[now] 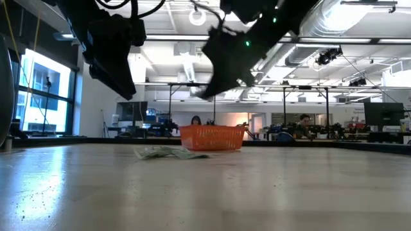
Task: Pick and place items into bin
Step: Put the white stevia packet into the orange bin
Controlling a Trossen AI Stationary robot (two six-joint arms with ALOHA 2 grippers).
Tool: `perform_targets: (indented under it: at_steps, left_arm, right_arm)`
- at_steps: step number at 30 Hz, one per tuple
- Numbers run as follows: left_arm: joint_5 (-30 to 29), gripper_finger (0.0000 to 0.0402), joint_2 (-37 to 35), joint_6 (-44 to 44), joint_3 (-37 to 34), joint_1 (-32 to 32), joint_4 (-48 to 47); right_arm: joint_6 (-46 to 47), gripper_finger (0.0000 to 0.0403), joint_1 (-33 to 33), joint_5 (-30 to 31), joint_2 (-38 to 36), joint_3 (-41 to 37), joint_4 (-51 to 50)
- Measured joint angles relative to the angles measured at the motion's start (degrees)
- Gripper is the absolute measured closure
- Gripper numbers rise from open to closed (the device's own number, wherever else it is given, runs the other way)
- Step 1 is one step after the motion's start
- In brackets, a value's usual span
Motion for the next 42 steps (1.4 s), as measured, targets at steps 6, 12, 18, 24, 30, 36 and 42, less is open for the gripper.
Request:
perform_targets:
  at_steps: [6,12,18,24,30,36,42]
  left_arm:
    - [5.2,0.0179,1.3,1.7,0.0,0.0,7.7]
    - [6.4,0.0179,7.2,3.4,-0.1,0.0,11.1]
    - [10.6,0.0179,11.7,3.2,0.0,0.0,13.7]
    - [8.8,0.0179,13.6,9.3,0.0,0.0,19.1]
    - [7.0,0.0179,20.0,17.7,0.0,0.0,24.0]
    - [6.2,0.0179,24.5,18.2,0.0,0.0,27.6]
    - [6.5,0.0225,27.2,17.5,0.2,0.2,29.1]
  right_arm:
    - [0.3,0.0383,-11.2,-6.0,-0.3,-0.2,-6.1]
    - [-3.8,0.0312,-16.4,-10.5,-0.1,-0.1,-1.7]
    - [-3.9,0.0200,-15.3,-13.7,-1.1,-0.1,-7.5]
    - [-9.9,0.0153,-5.7,-1.6,-7.2,-0.1,-13.1]
    - [-5.9,0.0161,5.5,11.2,-15.6,0.0,-22.1]
    - [11.4,0.0170,13.4,21.6,-21.7,-0.1,-39.1]
    - [23.6,0.0171,19.1,27.8,-22.6,-0.1,-47.7]
